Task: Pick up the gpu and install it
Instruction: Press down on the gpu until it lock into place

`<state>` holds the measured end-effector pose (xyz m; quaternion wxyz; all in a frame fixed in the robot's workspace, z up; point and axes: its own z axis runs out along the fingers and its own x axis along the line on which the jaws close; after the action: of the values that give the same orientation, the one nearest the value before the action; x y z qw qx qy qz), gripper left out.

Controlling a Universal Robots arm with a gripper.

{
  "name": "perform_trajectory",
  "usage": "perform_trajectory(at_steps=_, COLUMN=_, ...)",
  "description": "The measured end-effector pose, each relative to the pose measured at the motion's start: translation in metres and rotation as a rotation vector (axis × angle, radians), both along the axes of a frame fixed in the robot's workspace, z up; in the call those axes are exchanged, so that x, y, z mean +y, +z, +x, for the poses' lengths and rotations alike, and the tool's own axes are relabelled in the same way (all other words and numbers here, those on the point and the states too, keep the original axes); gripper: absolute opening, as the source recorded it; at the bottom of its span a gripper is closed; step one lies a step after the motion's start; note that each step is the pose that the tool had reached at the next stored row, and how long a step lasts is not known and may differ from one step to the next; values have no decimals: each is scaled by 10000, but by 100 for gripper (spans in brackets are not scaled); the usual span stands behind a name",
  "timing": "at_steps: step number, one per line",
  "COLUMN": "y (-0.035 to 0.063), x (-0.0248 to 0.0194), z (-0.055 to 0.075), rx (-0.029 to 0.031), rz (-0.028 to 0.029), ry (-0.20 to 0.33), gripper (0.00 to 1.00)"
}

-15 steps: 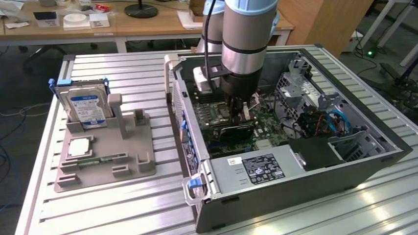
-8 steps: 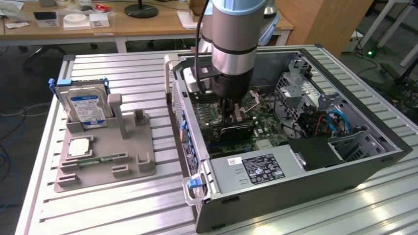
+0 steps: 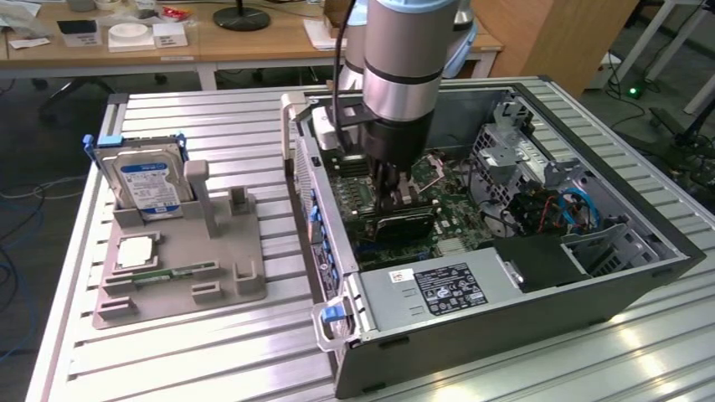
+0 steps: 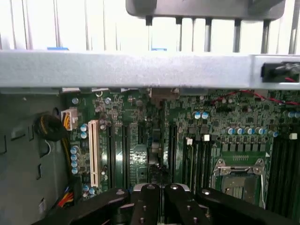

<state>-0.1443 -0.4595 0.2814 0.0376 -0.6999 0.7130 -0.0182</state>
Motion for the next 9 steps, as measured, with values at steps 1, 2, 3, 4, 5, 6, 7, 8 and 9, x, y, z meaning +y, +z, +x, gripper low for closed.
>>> perform_trajectory(at_steps=1, y=13, x=0, z=0, rx=73, rz=2, ry=0, gripper=10)
perform_trajectory(at_steps=2, y=29, x=0, z=-1, rx=137, rz=1, ry=0, gripper=10)
perform_trajectory(at_steps=3, y=41, x=0, z=-2, rx=200, rz=1, ry=0, gripper=10)
perform_trajectory(at_steps=4, y=43, x=0, z=-7, rx=253, rz=3, ry=0, gripper=10)
perform_trajectory(at_steps=5, y=44, x=1, z=-13, rx=322, rz=3, ry=-2, gripper=10)
perform_trajectory(at_steps=6, y=45, x=0, z=-22, rx=398, rz=1, ry=-2, gripper=10)
perform_trajectory(at_steps=7, y=46, x=0, z=-30, rx=469, rz=0, ry=0, gripper=10)
perform_trajectory(at_steps=8, y=46, x=0, z=-40, rx=543, rz=0, ry=1, gripper=10)
perform_trajectory(at_steps=9, y=46, x=0, z=-59, rx=600, rz=0, ry=-1, gripper=10)
